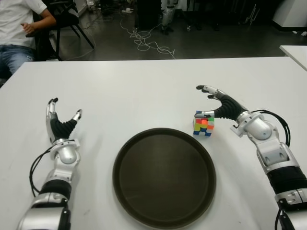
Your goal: Pick up the Rubik's Cube and put it in the plate
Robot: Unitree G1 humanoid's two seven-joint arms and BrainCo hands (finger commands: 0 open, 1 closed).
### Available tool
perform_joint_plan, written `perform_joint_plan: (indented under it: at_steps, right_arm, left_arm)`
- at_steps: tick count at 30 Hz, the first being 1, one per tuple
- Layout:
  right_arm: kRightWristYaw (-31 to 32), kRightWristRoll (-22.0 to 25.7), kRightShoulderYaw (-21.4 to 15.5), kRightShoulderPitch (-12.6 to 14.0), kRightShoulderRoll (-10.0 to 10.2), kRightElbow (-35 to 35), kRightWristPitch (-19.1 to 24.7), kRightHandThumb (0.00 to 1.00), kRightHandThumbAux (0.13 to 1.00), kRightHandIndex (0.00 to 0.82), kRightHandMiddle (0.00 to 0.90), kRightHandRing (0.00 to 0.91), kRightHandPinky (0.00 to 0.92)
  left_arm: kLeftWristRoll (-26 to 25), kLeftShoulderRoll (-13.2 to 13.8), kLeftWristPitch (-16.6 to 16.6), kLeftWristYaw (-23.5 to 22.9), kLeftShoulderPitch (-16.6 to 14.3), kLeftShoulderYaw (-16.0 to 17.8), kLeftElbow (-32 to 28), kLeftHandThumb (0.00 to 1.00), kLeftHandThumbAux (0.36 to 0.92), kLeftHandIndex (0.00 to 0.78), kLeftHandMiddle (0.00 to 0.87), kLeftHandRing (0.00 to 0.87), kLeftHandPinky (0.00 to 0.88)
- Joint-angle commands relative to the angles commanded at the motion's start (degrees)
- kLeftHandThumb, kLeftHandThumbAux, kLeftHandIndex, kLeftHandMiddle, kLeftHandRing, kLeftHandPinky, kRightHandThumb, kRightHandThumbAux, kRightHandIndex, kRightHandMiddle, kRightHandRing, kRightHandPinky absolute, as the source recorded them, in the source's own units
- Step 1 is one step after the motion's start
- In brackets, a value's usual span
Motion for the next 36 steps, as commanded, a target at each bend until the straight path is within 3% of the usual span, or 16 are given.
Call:
perform_joint_plan:
  at_steps: [5,14,26,36]
  right_arm:
    - [-1.55,-2.36,1.02,0.34,0.31,-0.87,1.55,0.000,0.539,0.000,0.000,0.000,0.000]
    - [-4.44,-7.42,3.51,-0.30,0.36,0.04,4.72,0.000,0.562,0.000,0.000,0.000,0.000]
    - [-4.25,-7.75,4.03,-0.03,0.68,-1.21,6.80,0.000,0.532,0.000,0.000,0.000,0.000]
    - [-5.31,-9.50,6.03,-1.32,1.03,1.48,6.47,0.000,0.535,0.000,0.000,0.000,0.000]
  left_arm:
    - [0.31,0.07,-0.12,0.19,0.07,-0.21,-0.08,0.000,0.679,0.040,0.053,0.036,0.039]
    - [0.73,-0.03,0.63,1.14,0.09,-0.25,-0.17,0.000,0.720,0.035,0.041,0.021,0.021]
    - [0.41,0.00,0.89,0.74,-0.16,-0.01,0.20,0.000,0.726,0.036,0.050,0.037,0.043]
    - [-0.13,-0.09,0.32,-0.11,0.01,0.22,0.03,0.000,0.716,0.036,0.054,0.039,0.041]
